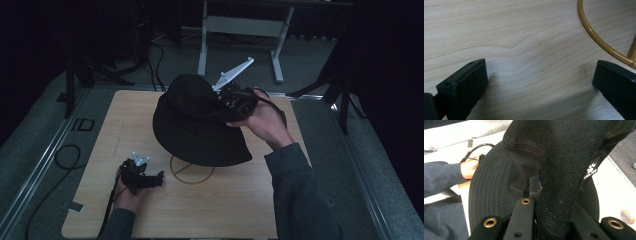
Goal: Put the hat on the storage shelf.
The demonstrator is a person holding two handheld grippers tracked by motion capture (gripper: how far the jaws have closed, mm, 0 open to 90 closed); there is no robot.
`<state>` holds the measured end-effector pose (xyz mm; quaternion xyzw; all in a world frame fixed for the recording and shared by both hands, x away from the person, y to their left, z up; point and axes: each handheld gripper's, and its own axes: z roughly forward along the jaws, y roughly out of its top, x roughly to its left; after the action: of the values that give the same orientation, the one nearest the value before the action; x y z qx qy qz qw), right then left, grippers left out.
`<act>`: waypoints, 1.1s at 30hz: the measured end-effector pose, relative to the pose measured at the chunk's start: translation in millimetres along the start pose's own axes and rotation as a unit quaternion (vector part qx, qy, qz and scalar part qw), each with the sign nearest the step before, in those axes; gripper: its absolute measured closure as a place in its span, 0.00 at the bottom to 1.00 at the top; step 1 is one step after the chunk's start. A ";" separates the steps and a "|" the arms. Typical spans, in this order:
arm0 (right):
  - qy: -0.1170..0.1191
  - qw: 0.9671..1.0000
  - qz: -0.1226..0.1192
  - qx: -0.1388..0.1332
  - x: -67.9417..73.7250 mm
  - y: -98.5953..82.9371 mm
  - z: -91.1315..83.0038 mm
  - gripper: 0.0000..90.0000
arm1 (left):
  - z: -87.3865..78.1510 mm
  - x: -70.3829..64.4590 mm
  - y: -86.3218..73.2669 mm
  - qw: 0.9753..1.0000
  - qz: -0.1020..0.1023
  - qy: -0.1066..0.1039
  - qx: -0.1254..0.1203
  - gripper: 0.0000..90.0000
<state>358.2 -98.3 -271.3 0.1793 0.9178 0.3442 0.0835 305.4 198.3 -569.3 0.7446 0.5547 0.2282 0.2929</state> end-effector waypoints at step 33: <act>0.035 0.999 0.011 0.024 -0.5 -0.7 28.4 0.66 | -0.4 0.3 0.2 1.000 0.003 -0.002 0.003 0.00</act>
<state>366.4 -81.9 -293.0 0.1794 0.9262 0.3289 0.0429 305.3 198.7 -568.8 0.7477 0.5526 0.2256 0.2910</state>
